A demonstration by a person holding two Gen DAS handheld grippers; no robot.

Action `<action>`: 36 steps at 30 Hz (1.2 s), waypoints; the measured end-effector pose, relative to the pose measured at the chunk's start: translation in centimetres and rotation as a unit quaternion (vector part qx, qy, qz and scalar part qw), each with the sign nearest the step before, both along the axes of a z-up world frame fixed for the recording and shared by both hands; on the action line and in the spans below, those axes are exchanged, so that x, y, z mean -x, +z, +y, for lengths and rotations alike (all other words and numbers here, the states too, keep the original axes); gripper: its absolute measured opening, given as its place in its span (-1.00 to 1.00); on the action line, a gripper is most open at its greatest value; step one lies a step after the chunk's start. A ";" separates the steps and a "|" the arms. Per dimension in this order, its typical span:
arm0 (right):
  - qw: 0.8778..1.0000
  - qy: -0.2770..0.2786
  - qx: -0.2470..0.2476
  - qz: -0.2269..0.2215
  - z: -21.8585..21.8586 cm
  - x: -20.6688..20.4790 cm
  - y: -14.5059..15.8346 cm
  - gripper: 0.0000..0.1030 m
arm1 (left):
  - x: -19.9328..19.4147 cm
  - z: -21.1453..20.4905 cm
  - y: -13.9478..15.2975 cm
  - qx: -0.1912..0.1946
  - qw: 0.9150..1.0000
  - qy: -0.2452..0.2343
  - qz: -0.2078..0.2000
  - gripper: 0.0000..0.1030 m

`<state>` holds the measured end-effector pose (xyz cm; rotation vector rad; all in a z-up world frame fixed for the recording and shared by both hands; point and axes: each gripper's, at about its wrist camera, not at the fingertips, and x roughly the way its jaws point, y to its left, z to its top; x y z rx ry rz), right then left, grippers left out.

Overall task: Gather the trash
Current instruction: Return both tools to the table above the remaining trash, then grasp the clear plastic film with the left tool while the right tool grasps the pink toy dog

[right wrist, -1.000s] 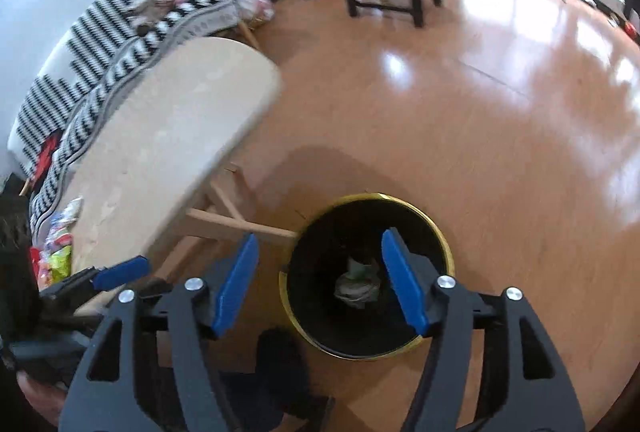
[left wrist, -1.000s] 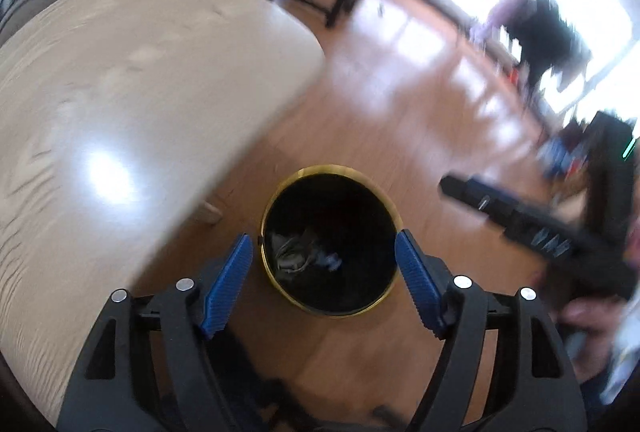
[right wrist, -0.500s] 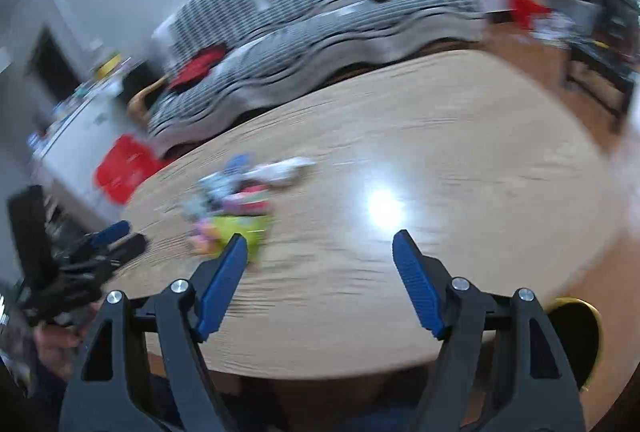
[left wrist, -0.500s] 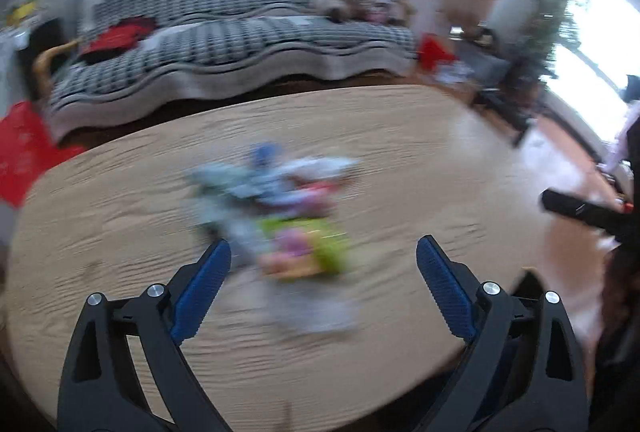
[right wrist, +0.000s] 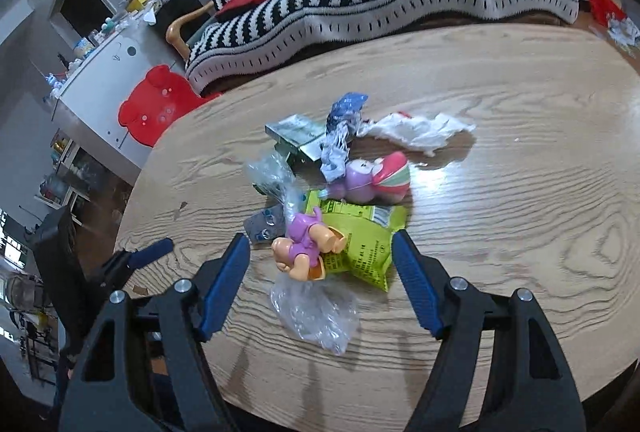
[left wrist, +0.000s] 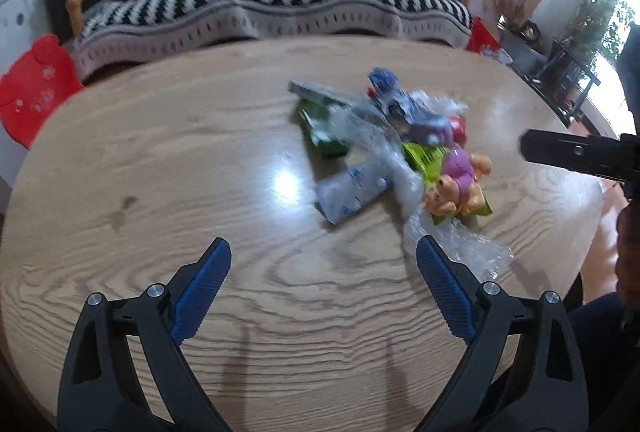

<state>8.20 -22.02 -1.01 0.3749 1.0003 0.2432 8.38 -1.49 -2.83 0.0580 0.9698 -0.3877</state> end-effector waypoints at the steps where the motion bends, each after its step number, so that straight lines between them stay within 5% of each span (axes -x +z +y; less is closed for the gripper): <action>1: 1.000 0.003 -0.002 0.006 0.2 -0.4 -0.3 0.30 | 0.1 -0.5 -0.4 0.010 1.000 -0.007 0.012 0.77; 11: 0.999 0.020 -0.010 0.045 1.5 -2.6 -3.0 0.07 | 0.1 -4.6 -4.1 0.055 0.995 -0.029 0.080 0.77; 18: 0.999 0.027 0.009 0.039 2.7 -3.1 -3.1 -0.22 | 0.0 -6.1 -4.8 0.050 0.996 -0.018 0.073 0.72; 20: 0.999 0.030 0.014 0.036 2.9 -3.0 -3.1 -0.23 | 0.1 -6.4 -4.9 0.047 0.996 -0.018 0.068 0.54; 22: 0.999 0.033 0.015 0.033 3.0 -2.8 -3.1 -0.24 | 0.4 -6.6 -4.9 0.043 0.997 -0.026 0.064 0.13; 23: 0.999 0.036 0.012 0.032 3.1 -2.9 -3.0 -0.52 | 0.5 -6.5 -4.9 0.043 0.997 -0.028 0.064 -0.03; 25: 0.999 0.040 0.001 0.026 3.1 -2.7 -2.7 -0.64 | 0.6 -6.5 -4.9 0.048 0.996 -0.028 0.072 -0.57; 27: 0.999 0.039 0.000 0.013 2.9 -2.4 -1.9 -0.98 | 0.7 -6.0 -4.7 0.055 0.995 -0.022 0.079 -0.77; 36: 0.999 0.039 -0.021 0.010 1.7 -1.7 -1.5 -0.97 | 1.5 -4.0 -3.0 0.065 0.995 -0.011 0.078 -0.92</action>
